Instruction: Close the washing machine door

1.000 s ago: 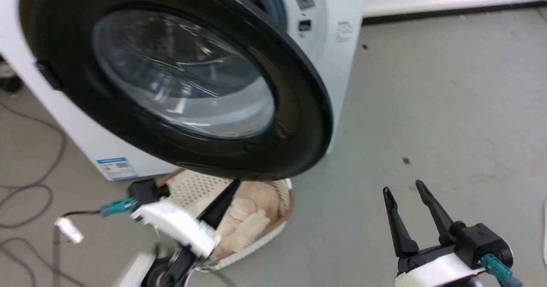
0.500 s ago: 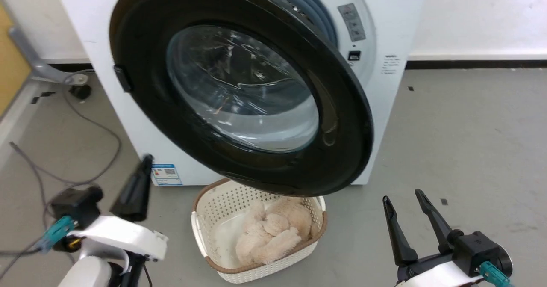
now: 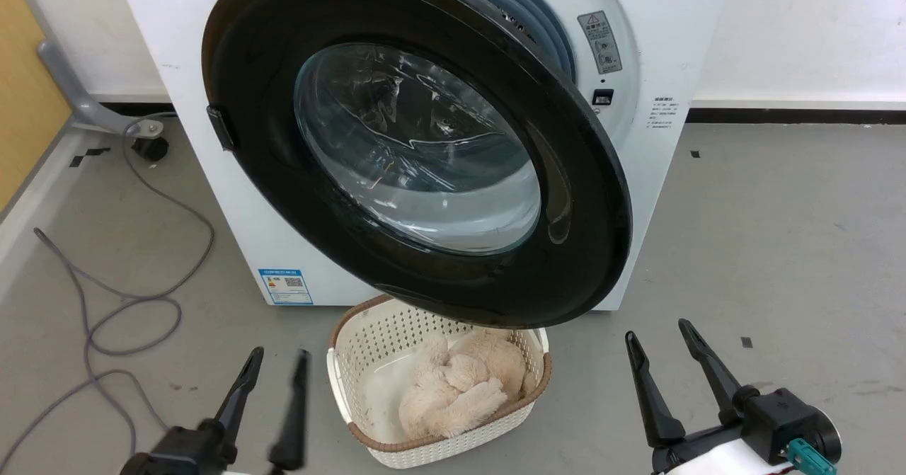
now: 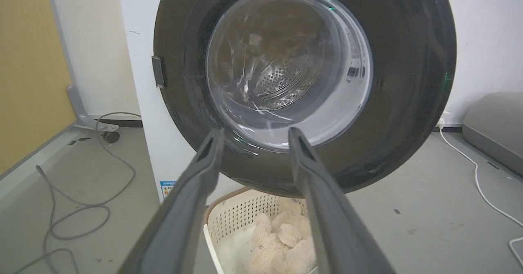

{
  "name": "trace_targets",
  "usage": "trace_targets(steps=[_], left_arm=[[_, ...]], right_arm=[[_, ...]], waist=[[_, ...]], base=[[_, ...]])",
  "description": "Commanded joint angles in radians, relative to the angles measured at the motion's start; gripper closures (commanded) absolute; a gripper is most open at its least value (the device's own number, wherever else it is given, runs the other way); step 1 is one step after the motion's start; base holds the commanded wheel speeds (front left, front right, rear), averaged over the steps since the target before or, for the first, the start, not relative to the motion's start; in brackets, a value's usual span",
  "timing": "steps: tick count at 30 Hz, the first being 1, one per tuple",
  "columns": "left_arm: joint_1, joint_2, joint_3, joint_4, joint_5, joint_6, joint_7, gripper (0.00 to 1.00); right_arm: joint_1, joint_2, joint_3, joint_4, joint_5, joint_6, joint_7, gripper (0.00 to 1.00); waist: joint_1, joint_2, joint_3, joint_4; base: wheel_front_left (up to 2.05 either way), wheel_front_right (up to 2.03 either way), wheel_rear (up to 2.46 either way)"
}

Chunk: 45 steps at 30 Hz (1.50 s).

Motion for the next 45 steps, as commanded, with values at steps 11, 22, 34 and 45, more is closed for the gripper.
trace_targets(steps=[11,22,34,45], left_arm=[[-0.002,-0.094,0.039,0.029,0.102,-0.059,-0.004,0.00],[-0.054,-0.145,0.069,0.026,0.141,-0.096,-0.004,0.00],[-0.114,-0.167,0.078,0.021,0.154,-0.112,-0.004,0.00],[-0.178,-0.177,0.071,0.023,0.143,-0.117,-0.004,0.00]], right_arm=[[0.011,0.002,-0.001,-0.025,-0.009,0.001,-0.005,0.00],[-0.073,-0.107,0.118,-0.023,0.000,0.001,-0.005,1.00],[-0.372,-0.313,0.194,0.125,0.113,0.001,0.056,1.00],[-0.596,-0.403,0.134,0.270,0.215,0.001,0.114,1.00]], waist=[[0.0000,0.0000,0.029,0.035],[0.0000,0.0000,0.092,0.112],[0.0000,0.0000,0.204,0.183],[0.0000,0.0000,0.310,0.236]], base=[[0.00,0.00,0.00],[0.00,0.00,0.00],[0.00,0.00,0.00],[0.00,0.00,0.00]])
